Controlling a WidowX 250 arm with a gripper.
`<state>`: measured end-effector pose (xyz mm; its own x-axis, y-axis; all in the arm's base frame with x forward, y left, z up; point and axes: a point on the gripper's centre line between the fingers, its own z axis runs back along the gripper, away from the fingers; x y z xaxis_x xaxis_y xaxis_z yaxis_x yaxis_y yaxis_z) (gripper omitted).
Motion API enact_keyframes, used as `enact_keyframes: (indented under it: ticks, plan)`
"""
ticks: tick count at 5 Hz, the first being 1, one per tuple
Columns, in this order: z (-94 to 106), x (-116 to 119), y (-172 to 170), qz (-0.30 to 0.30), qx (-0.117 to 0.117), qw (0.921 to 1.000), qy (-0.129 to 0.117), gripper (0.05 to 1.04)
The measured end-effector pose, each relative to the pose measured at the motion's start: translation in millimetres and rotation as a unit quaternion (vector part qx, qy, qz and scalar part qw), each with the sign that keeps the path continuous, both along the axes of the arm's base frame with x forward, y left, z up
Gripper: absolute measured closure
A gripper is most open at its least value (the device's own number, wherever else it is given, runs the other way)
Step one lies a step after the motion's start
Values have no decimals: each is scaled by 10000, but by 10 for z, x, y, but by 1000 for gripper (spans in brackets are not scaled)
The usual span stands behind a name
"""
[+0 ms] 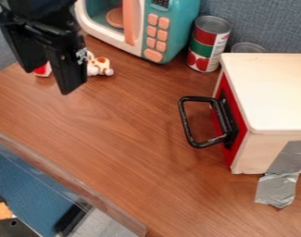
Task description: Open the drawer
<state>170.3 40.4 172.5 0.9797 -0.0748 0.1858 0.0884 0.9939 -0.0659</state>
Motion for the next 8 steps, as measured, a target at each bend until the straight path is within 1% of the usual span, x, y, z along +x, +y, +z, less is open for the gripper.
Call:
enact_keyframes:
  ticks: [1, 2, 3, 4, 5, 6, 7, 8]
  plan:
    - [-31, 4, -22, 84, -63, 9999, 18, 85]
    - [-118, 161, -168, 792, -337, 9962, -97, 85]
    - [-205, 341, -304, 1374, -488, 9890, -256, 85]
    - [-339, 563, -468, 1825, -539, 9810, -369, 85]
    - [-513, 764, -580, 2145, -481, 9747, -396, 85]
    - [-652, 1023, -559, 2464, -429, 9665, -572, 85]
    - [-771, 1205, -527, 2658, -420, 9599, -784, 84]
    - [-842, 1378, -541, 2751, -540, 9567, -788, 84]
